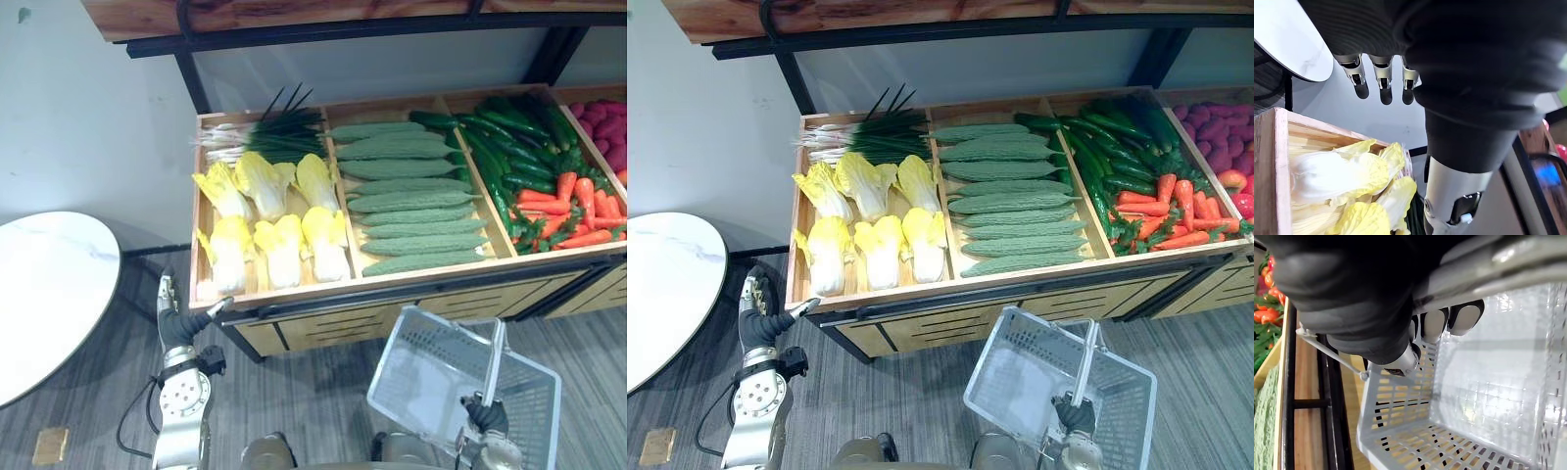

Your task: Pick vegetable in the basket

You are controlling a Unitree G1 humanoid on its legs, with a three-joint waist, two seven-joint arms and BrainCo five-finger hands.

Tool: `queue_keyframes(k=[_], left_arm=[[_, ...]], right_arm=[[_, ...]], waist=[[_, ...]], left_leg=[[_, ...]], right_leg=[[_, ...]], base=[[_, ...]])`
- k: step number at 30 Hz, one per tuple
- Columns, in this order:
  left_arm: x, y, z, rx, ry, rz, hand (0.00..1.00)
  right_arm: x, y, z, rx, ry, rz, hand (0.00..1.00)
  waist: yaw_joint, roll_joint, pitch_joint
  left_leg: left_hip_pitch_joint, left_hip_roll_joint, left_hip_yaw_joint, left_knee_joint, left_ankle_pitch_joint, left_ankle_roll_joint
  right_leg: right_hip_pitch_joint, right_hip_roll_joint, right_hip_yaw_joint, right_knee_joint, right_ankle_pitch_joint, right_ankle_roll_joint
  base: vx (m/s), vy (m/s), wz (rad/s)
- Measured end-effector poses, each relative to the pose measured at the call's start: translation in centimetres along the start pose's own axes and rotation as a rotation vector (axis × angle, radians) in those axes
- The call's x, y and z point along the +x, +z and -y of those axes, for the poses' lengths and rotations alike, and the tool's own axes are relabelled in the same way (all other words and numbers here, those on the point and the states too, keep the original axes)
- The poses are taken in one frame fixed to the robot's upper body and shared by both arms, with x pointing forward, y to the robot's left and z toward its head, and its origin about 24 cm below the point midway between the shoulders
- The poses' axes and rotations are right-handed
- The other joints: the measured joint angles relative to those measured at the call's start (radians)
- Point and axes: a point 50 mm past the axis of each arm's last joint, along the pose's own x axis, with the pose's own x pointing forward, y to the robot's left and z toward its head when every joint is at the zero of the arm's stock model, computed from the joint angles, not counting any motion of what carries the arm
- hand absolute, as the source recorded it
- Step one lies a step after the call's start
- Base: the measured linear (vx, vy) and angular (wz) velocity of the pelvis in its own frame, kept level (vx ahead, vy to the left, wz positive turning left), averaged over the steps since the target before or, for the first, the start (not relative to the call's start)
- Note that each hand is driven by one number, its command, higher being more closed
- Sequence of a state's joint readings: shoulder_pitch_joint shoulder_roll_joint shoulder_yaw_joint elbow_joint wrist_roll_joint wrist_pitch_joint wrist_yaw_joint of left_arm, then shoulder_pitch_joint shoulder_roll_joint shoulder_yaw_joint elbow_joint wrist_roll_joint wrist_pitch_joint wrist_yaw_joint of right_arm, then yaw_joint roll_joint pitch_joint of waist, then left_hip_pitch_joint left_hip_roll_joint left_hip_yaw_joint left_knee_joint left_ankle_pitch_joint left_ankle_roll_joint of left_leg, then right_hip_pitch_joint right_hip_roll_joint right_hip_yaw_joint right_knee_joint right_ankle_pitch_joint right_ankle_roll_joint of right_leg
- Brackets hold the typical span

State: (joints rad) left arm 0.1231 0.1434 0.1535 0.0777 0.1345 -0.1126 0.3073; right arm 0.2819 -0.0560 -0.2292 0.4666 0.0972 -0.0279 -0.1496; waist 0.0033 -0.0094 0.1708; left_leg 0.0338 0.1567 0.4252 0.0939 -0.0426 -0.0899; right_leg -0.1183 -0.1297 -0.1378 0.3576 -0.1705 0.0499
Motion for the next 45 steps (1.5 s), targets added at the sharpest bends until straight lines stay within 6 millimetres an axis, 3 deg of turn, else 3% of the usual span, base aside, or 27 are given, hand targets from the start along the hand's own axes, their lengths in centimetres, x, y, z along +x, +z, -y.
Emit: queue_keyframes(k=[6,14,19,23,32,33,39,45], left_arm=[[3.1,0.5,0.0,0.090,-0.007,0.019,0.00],[5.4,1.0,-0.1,0.175,0.064,0.010,0.00],[9.1,4.5,-0.6,0.209,0.115,0.097,0.00],[11.2,7.0,-0.6,0.222,0.143,0.153,0.00],[13.6,11.6,0.3,0.254,0.168,0.247,0.00],[13.7,12.0,0.4,0.263,0.163,0.259,1.00],[14.0,13.6,1.7,0.335,0.084,0.326,1.00],[14.5,14.0,1.5,0.297,0.080,0.318,1.00]], right_arm=[[1.0,0.7,-0.7,-0.030,0.026,0.003,1.00],[1.5,1.5,-0.8,-0.025,0.023,0.032,1.00],[1.9,2.9,-1.3,-0.002,0.038,0.087,1.00],[1.8,3.6,-1.6,0.025,0.047,0.118,1.00],[1.1,6.4,-3.2,0.044,0.116,0.245,1.00],[1.1,6.5,-3.4,0.043,0.126,0.251,1.00],[0.9,7.4,-3.6,0.051,0.134,0.293,1.00],[0.7,8.0,-3.4,0.060,0.128,0.322,1.00]], waist=[[-0.044,-0.001,0.000],[-0.078,-0.005,0.024],[-0.089,-0.036,0.094],[-0.102,-0.045,0.123],[-0.099,-0.046,0.191],[-0.098,-0.047,0.192],[-0.089,-0.043,0.211],[-0.092,-0.043,0.213]], left_leg=[[-0.025,-0.002,-0.010,-0.049,0.032,0.003],[-0.076,-0.014,0.019,-0.059,0.047,0.013],[-0.133,-0.017,0.040,-0.058,0.056,0.018],[-0.166,-0.019,0.048,-0.056,0.059,0.022],[-0.182,-0.011,0.059,-0.050,0.059,0.021],[-0.187,-0.008,0.060,-0.047,0.058,0.021],[-0.195,0.000,0.070,-0.041,0.058,0.021],[-0.194,-0.001,0.071,-0.041,0.058,0.021]], right_leg=[[-0.055,0.030,0.049,-0.060,0.058,-0.008],[-0.134,0.040,0.119,-0.096,0.109,0.007],[-0.198,0.044,0.151,-0.115,0.154,0.012],[-0.224,0.044,0.162,-0.137,0.179,0.014],[-0.237,0.050,0.168,-0.146,0.187,0.011],[-0.238,0.052,0.168,-0.153,0.191,0.011],[-0.241,0.058,0.173,-0.170,0.206,0.007],[-0.240,0.058,0.177,-0.171,0.209,0.007]], base=[[0.01,-0.015,-0.26],[-0.05,0.011,-0.23],[-0.06,-0.007,-0.17],[0.01,0.000,-0.08],[0.04,-0.010,-0.03],[0.03,-0.014,-0.01],[0.02,-0.013,-0.04],[0.02,-0.005,-0.02]])
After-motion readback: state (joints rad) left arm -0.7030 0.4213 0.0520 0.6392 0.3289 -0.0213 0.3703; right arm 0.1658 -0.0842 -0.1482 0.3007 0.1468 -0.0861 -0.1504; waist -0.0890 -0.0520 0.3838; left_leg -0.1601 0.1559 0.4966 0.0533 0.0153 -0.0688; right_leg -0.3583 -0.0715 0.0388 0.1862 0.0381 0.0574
